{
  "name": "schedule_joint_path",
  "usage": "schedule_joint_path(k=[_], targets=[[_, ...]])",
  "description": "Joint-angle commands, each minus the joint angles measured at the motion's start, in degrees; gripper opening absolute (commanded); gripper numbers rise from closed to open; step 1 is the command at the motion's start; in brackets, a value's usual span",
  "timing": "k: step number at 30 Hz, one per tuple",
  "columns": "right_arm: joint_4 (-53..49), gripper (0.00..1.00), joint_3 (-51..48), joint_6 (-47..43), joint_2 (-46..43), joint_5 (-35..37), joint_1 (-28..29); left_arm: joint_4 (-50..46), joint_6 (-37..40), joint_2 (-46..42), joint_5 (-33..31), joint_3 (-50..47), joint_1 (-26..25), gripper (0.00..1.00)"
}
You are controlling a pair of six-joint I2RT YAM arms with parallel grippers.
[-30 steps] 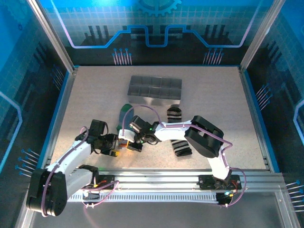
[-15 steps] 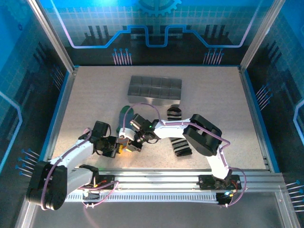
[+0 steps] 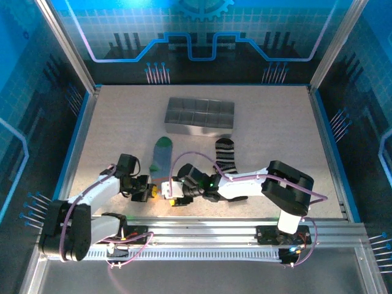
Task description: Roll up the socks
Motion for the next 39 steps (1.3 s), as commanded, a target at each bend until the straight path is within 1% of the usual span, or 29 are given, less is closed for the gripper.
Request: schedule_joint_path(k=[1, 4, 9, 11, 13, 16, 18, 20, 23, 26, 28, 31, 33, 39], targets=[[5.08, 0.63, 0.09, -10.59, 2.09, 8.18, 2.47, -8.71, 1.52, 4.42, -2.96, -0.83, 1.43, 0.00], [5.41, 0.57, 2.32, -12.32, 5.59, 11.25, 3.81, -8.65, 2.29, 5.77, -3.17, 0.14, 2.01, 0.00], [4.60, 0.35, 6.72, -12.41, 11.13, 14.50, 3.70, -8.99, 3.96, 7.76, -3.39, 1.42, 2.49, 0.00], [3.75, 0.26, 8.42, -10.82, 12.59, 14.08, 2.99, -9.16, 4.66, 8.24, -3.39, 1.85, 2.55, 0.00], [-0.35, 0.14, 10.16, -8.46, 13.30, 12.54, 2.15, -9.35, 5.04, 8.04, -3.43, 2.11, 2.73, 0.00], [-6.54, 0.00, 12.72, -5.05, 13.70, 7.59, 0.92, -9.32, 5.85, 6.70, -3.64, 2.60, 3.07, 0.00], [-10.84, 0.00, 14.29, -2.19, 14.20, 3.31, 0.09, -9.58, 7.29, 4.97, -4.21, 3.78, 3.14, 0.01], [-14.59, 0.00, 15.90, 1.87, 14.96, -1.95, -1.33, -12.74, 8.52, 2.31, -6.06, 5.84, 3.17, 0.16], [-18.00, 0.00, 17.49, 7.44, 16.44, -10.82, -3.72, -15.85, 8.85, -2.20, -8.09, 6.88, 3.18, 0.36], [-19.95, 0.00, 19.19, 10.78, 18.54, -17.13, -5.62, -17.11, 8.21, -6.21, -8.83, 5.95, 3.26, 0.47], [-21.75, 0.00, 20.98, 12.16, 20.02, -19.93, -6.53, -17.08, 7.90, -8.41, -9.03, 4.99, 3.26, 0.51], [-24.09, 0.00, 23.70, 14.15, 21.88, -23.38, -7.95, -16.77, 7.85, -12.24, -9.92, 3.92, 3.26, 0.55], [-26.09, 0.00, 25.42, 14.98, 23.02, -25.14, -8.63, -14.09, 8.63, -14.82, -9.92, 3.23, 3.26, 0.58], [-30.84, 0.00, 30.03, 19.33, 27.07, -29.42, -10.97, -6.52, 12.27, -16.86, -7.73, 0.39, 3.13, 0.59]])
